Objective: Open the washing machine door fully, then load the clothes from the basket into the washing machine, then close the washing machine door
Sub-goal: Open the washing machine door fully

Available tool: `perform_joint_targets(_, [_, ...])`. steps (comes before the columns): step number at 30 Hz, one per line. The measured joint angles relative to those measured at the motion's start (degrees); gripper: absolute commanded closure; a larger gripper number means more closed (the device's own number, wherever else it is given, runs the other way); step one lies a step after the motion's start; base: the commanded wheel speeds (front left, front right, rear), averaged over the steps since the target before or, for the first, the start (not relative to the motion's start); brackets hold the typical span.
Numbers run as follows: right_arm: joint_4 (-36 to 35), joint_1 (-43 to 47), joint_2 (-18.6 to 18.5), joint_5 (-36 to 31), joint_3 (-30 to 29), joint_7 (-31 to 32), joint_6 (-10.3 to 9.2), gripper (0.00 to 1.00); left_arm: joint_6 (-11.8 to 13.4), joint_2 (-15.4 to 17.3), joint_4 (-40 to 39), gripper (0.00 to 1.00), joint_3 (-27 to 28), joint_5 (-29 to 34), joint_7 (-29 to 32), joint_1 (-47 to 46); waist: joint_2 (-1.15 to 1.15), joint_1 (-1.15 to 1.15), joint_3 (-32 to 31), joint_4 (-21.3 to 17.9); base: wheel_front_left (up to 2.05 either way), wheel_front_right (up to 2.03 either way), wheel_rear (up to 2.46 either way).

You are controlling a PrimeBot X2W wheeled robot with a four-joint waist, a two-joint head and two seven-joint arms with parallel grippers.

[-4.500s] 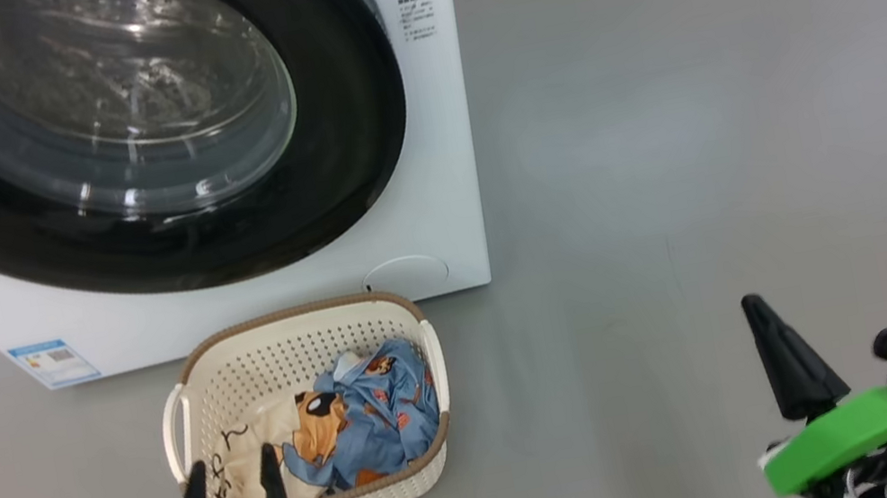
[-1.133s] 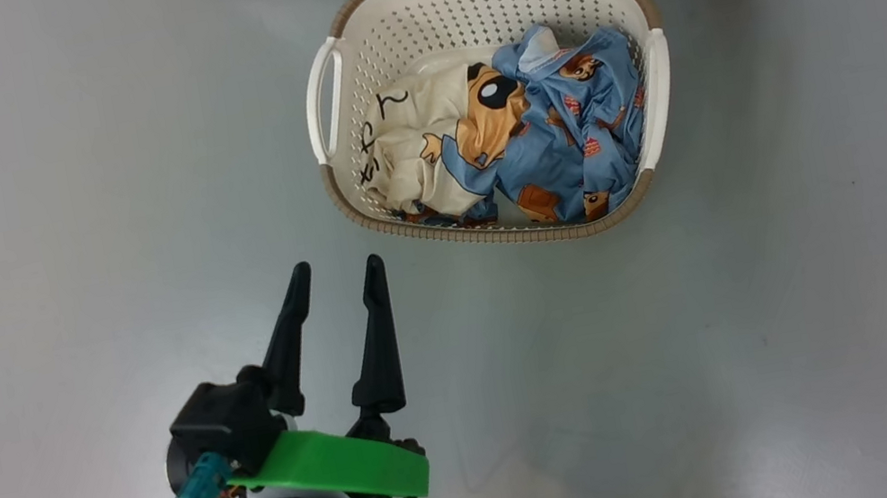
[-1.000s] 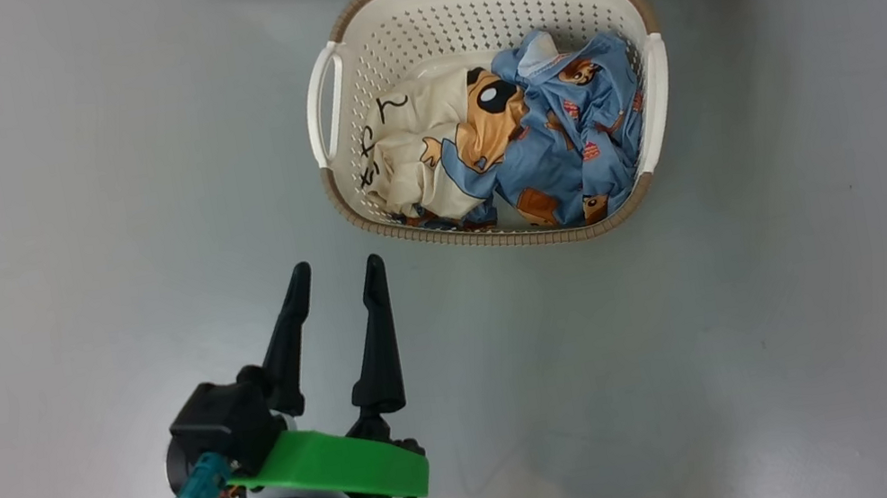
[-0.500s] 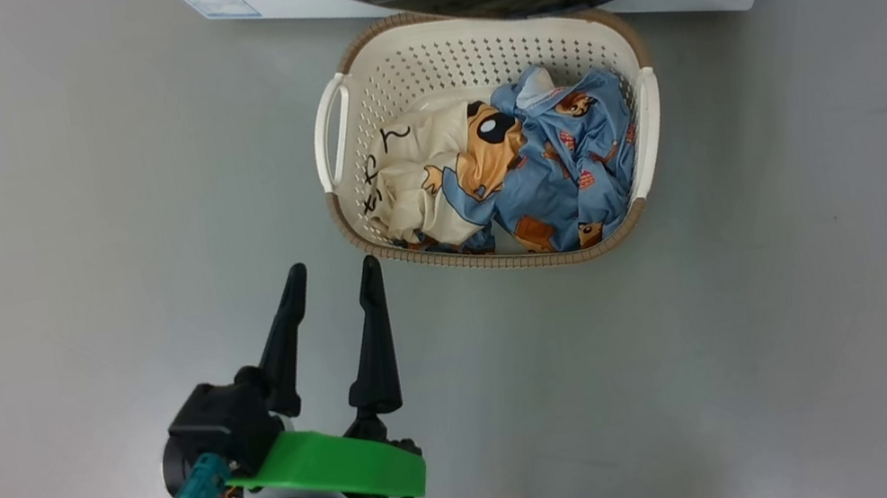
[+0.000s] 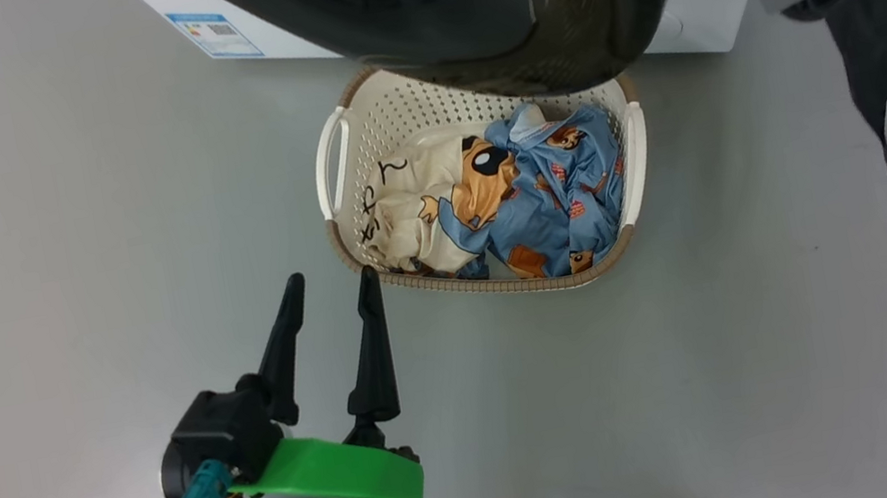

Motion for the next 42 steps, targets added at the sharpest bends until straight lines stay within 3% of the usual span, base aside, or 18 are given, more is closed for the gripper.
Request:
perform_joint_targets(20, [-3.2,10.0,0.2,15.0,12.4,0.9,0.00,1.00,-0.5,0.2,0.8,0.00,0.8,2.1,0.0,2.6,0.00,0.00,-4.9,-0.7,0.00,0.00,0.00])
perform_joint_targets(42, [-10.2,19.8,0.3,32.7,32.1,-2.2,0.00,1.00,-1.0,0.3,1.1,0.00,1.1,3.1,0.0,5.4,0.00,0.00,-8.6,-0.7,0.00,0.00,0.00])
